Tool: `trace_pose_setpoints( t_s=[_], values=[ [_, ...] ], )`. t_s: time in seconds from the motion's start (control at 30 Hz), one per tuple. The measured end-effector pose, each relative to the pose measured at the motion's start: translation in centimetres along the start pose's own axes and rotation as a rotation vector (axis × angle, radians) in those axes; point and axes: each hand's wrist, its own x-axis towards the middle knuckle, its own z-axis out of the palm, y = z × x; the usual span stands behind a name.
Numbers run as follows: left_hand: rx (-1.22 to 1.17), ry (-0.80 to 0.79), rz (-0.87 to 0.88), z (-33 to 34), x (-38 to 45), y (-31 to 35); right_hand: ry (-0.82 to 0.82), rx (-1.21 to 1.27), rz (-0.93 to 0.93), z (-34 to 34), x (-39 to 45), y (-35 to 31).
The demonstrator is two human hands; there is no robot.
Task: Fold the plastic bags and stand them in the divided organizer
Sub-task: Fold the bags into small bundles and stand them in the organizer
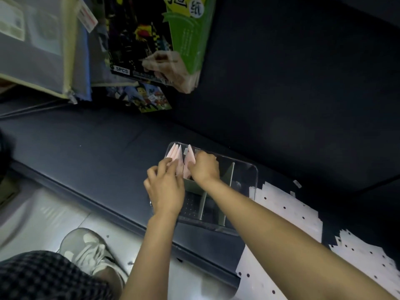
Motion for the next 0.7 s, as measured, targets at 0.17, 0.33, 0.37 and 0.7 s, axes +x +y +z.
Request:
trace_pose_setpoints(
  t_s=[0.17,0.33,0.37,0.7],
  values=[
    [-0.112,0.048,0.002,0.0,-0.1,0.1,-0.133,0.122,-0.004,1.3,-0.4,-0.5],
    [-0.038,-0.024,-0.011,0.4,-0.5,-0.7,-0.174,0.118,-0.097,0.1,-1.8,1.4],
    [-0.030,-0.033,-0.015,0.3,-0.5,-0.5,-0.148,0.128,-0.128,-0.5,-2.5,2.1],
    [-0.188,-0.246,0.471,3.0,-7.1,7.0,-0.032,0.046,-0.076,-6.6,-17.2,23.6]
  ],
)
